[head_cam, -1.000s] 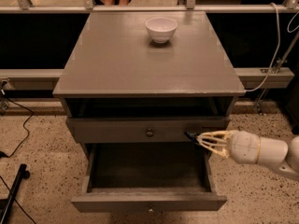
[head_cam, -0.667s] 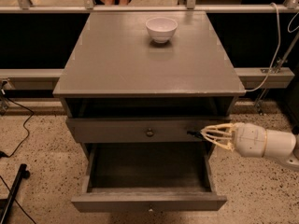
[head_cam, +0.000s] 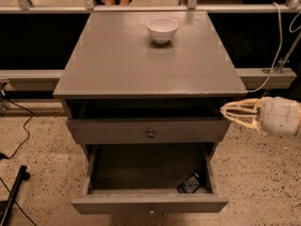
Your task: Pick rxbar blueberry from middle drawer and place on counter
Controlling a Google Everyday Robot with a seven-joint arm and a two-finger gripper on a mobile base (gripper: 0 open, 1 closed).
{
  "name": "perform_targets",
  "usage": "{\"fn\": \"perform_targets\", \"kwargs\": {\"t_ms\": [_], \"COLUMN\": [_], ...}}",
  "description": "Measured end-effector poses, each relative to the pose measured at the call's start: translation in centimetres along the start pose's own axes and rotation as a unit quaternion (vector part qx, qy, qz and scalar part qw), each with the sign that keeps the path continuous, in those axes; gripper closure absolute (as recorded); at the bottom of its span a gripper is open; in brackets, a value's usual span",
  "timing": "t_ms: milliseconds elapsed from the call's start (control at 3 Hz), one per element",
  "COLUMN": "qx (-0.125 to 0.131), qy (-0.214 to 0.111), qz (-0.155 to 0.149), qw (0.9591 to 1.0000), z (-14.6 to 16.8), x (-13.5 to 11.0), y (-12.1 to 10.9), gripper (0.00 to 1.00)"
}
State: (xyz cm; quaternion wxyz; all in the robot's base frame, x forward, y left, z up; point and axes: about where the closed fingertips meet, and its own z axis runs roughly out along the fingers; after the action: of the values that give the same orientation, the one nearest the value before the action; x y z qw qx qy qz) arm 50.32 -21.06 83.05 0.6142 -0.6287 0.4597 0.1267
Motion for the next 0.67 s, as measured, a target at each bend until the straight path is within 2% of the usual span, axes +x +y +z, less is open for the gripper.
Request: {"fn": "perform_targets", "kwargs": {"t_ms": [333,667], "qx": [0.001,0.0], "qy": [0.009,0.007], "qz": [0.001,0.001], "qw": [1.0,1.0], "z": [-0.66,-0.41], "x": [-0.66,-0.69], "y": [-0.96,-0.88], "gripper": [0.74,0.5]}}
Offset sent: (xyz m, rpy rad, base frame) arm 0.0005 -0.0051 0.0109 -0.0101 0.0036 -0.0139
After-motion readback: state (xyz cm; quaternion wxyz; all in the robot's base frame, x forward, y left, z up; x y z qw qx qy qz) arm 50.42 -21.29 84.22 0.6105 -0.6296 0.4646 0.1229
